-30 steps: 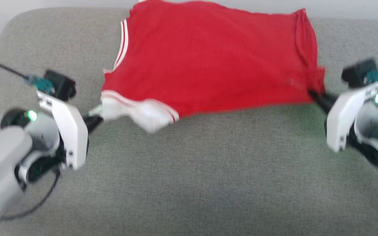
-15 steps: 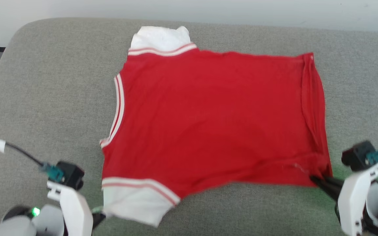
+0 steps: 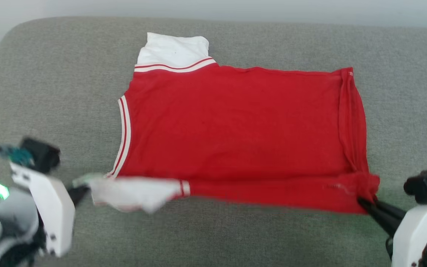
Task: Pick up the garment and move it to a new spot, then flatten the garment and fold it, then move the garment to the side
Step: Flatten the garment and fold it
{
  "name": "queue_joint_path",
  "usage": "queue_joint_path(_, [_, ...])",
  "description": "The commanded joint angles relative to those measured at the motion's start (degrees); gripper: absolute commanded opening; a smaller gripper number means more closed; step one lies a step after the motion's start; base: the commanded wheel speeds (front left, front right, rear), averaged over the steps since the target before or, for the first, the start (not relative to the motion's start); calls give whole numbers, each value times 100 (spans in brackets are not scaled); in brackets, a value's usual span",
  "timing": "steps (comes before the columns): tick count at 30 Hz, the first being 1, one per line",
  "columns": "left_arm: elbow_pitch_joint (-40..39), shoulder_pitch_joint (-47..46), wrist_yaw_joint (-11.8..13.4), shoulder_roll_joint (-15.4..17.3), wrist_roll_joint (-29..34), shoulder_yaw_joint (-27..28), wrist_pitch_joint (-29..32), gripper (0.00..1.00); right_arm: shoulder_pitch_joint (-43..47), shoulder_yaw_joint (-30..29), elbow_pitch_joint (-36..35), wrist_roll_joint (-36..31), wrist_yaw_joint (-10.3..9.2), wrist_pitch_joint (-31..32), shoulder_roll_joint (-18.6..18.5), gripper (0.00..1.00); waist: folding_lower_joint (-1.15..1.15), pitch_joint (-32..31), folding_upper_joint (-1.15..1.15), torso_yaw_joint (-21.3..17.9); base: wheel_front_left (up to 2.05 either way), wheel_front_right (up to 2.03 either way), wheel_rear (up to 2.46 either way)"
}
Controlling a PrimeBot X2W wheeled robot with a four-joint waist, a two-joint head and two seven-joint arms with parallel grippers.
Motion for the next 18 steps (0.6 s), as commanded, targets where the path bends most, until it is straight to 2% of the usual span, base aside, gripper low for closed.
queue_joint_path(1, [58, -219, -75, -17, 121, 99, 21, 0, -128, -91, -71, -89, 1, 25, 93, 0, 0, 48, 0, -43, 0, 0, 0])
queue_joint_path(5, [405, -894, -423, -202, 608, 289, 184, 0, -530, -197, -121, -330, 1, 158, 325, 0, 0, 199, 0, -161, 0, 0, 0])
queue_joint_path(10, [1303, -1616, -975, -776, 934, 347, 448, 0, -1314, -111, 212, -510, 1, 126, 510, 0, 0, 446, 0, -265, 0, 0, 0])
queue_joint_path(18, [3138, -2187, -1778, -1736, 1052, 194, 612, 0, -2516, 363, 1482, -572, 0, -53, 567, 0, 0, 846, 0, -404, 0, 0, 0])
